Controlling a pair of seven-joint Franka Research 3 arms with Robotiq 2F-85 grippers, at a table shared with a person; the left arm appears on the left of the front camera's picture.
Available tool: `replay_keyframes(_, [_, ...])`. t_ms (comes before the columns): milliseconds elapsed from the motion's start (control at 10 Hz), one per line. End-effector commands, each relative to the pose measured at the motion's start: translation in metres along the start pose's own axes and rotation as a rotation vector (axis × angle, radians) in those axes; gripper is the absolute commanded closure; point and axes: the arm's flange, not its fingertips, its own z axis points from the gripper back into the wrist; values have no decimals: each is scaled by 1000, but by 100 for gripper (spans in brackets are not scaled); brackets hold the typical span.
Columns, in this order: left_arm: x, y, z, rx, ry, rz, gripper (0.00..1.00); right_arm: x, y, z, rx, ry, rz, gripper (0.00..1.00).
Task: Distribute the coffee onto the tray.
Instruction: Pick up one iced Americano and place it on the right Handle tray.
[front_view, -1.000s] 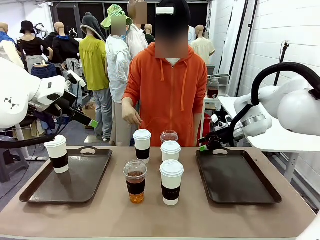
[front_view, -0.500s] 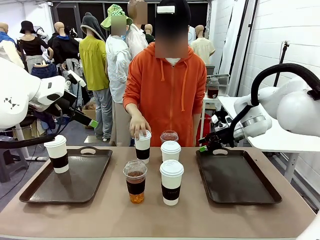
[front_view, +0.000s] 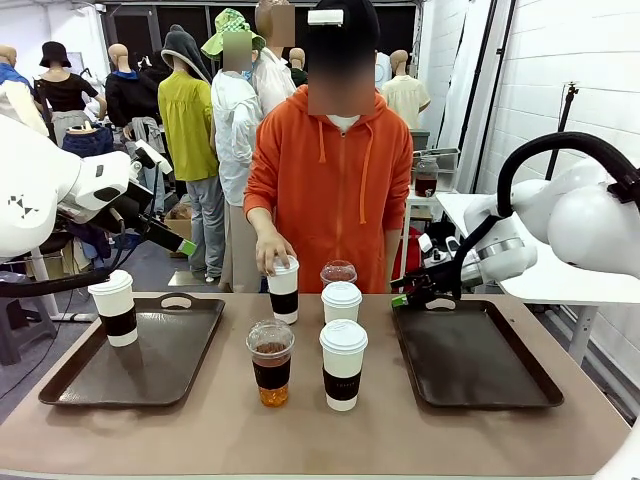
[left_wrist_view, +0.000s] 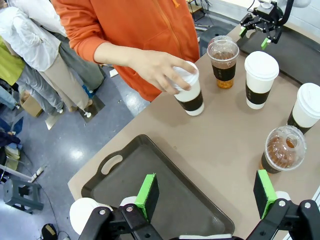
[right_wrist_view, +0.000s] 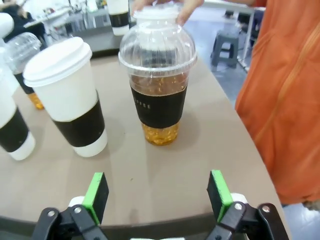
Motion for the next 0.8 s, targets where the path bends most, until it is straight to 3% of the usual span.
replay_keyframes(0, [0,0,0,-9,-4,1,0,-7,-11,-18,1,-49,37,0])
replay_keyframes(700, [0,0,0,-9,-4,1,0,-10,-38,-62,-28,-136,26,0])
